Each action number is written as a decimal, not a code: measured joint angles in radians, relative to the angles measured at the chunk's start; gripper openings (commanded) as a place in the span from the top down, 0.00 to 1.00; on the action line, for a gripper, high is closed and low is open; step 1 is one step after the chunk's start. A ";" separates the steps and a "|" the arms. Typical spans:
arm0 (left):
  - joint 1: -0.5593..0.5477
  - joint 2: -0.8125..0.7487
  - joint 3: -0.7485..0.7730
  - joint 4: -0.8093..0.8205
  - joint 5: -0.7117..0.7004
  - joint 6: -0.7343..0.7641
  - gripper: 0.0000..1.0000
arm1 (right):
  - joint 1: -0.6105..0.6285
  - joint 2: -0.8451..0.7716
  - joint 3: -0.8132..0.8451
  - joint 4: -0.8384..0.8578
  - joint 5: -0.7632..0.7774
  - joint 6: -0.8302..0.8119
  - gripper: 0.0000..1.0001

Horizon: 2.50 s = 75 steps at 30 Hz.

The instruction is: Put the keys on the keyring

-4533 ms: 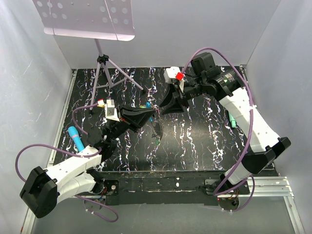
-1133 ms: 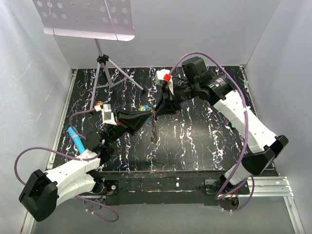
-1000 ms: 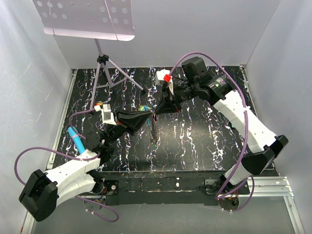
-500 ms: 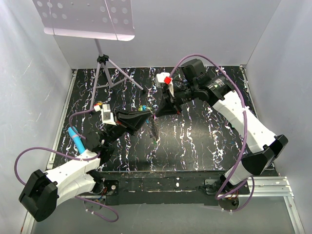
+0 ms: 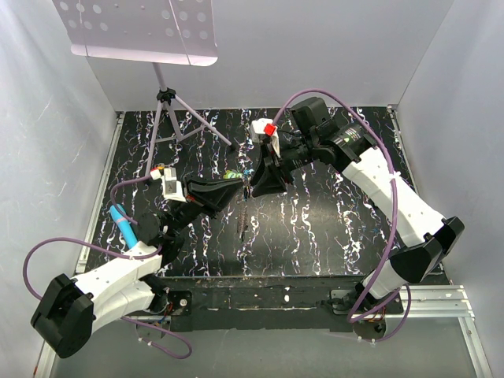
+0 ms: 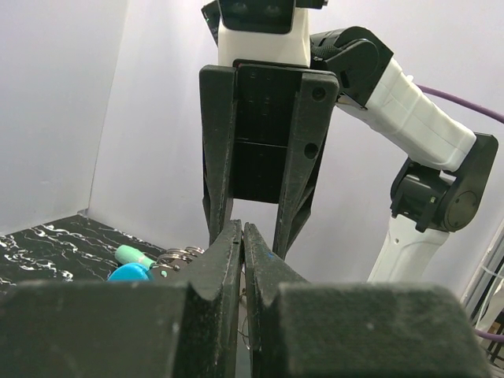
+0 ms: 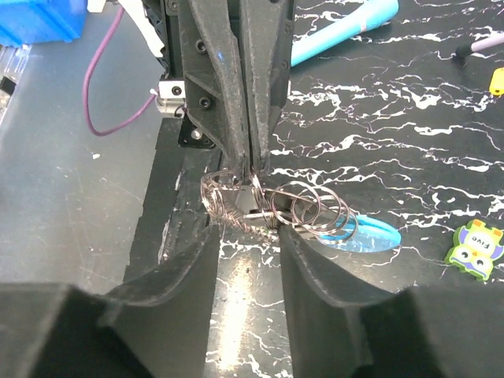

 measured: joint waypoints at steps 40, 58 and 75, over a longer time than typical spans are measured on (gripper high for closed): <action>0.040 -0.027 0.038 -0.127 0.080 -0.055 0.26 | -0.012 0.027 0.051 -0.048 -0.060 -0.002 0.99; 0.105 -0.074 0.575 -1.400 0.368 0.545 0.21 | 0.043 0.094 0.290 -0.445 0.369 -0.459 0.99; 0.102 0.086 0.400 -0.867 0.443 0.659 0.60 | 0.048 0.127 0.290 -0.456 0.400 -0.470 0.99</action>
